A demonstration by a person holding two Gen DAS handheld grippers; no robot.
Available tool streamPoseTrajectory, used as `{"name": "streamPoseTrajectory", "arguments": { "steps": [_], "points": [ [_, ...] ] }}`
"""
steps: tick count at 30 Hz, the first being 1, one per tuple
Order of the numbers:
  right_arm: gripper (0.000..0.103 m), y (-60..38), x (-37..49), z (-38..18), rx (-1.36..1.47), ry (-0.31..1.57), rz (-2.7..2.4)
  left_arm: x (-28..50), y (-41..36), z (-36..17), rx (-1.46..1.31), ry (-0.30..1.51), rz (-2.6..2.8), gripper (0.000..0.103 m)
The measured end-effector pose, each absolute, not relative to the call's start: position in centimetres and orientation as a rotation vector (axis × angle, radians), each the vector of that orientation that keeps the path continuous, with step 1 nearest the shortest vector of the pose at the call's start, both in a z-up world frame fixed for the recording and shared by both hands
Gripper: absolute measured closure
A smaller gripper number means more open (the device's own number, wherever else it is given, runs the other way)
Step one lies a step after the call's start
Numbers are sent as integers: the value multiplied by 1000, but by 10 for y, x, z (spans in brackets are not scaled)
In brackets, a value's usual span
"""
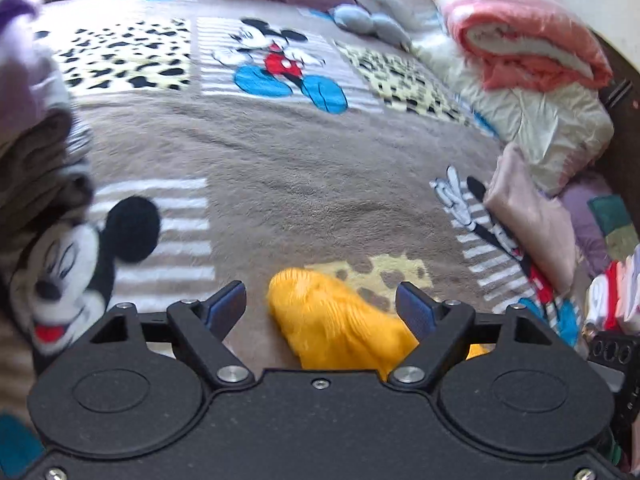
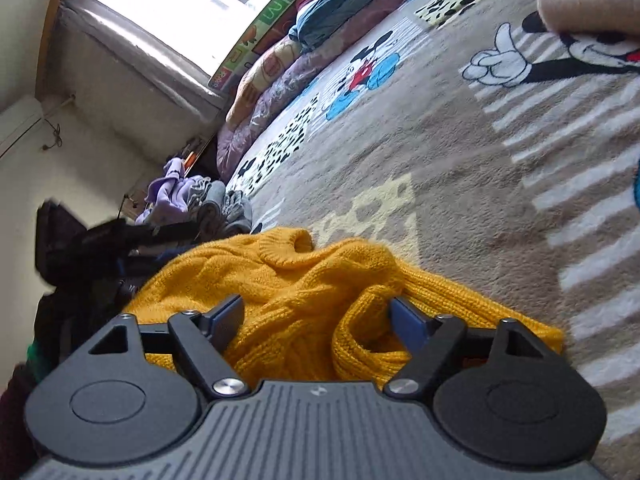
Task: Fold clothes
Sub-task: 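Grasp the yellow sweater with the right gripper while the left gripper grasps another part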
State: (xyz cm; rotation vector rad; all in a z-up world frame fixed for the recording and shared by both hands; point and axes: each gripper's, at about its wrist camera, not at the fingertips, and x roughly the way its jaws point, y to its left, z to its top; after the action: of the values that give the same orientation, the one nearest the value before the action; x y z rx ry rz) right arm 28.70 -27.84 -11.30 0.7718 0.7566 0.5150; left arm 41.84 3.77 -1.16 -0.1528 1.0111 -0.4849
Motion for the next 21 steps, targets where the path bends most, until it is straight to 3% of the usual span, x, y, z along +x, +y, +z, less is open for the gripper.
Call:
{"name": "streamPoseTrajectory", "arguments": {
  "steps": [10,14,15,17,21],
  "points": [
    [44,-273,288,-123,778,721,552,465,17,-71,-143,1246,-574,23],
    [69,-278,286,-127,834,698,590,441,15,-55,-73,1171,-591,73],
    [76,-277,285,-126,842,689,599,434,14,-49,-50,1143,-594,79],
    [84,-275,280,-123,862,663,617,408,19,-32,-49,1083,-592,82],
    [91,-273,267,-106,851,604,651,357,29,1,-46,961,-588,83]
  ]
}}
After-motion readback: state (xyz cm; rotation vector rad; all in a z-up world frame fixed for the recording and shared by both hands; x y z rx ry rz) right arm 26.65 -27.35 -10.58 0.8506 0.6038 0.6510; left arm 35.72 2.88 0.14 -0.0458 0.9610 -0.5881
